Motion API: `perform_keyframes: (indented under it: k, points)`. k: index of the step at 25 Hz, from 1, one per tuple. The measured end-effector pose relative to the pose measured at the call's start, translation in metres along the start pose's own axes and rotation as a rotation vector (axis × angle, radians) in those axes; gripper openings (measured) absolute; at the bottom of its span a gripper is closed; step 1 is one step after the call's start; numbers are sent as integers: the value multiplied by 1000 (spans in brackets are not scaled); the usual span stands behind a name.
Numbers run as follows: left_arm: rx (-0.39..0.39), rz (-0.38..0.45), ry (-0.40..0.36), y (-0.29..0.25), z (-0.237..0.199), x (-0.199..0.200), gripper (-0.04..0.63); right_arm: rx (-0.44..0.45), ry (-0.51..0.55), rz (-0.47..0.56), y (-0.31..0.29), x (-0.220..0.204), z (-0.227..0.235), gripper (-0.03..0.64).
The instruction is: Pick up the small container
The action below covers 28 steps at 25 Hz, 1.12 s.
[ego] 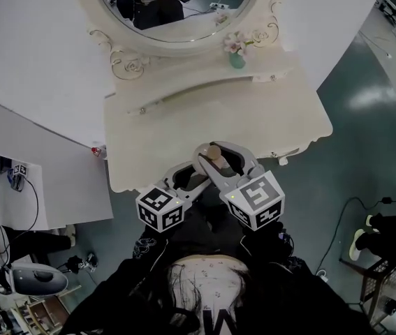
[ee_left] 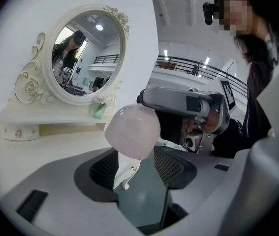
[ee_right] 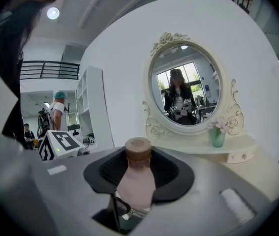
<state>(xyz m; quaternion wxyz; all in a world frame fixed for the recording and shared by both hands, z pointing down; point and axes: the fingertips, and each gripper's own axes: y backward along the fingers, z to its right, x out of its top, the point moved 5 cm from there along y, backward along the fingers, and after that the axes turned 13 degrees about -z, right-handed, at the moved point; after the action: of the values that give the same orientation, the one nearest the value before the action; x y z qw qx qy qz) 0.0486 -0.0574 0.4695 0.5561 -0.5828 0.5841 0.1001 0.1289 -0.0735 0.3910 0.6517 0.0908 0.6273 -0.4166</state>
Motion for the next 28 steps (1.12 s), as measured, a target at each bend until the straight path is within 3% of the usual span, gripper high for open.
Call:
perform_keyframes:
  k: [13,28]
  points:
    - [15,23,0,47,-11,-15,225,9,10,9,-19,9,-46,147]
    - [-54,51,-54,180,-6,-91,225,-53,13,36,-35,0,-203,147]
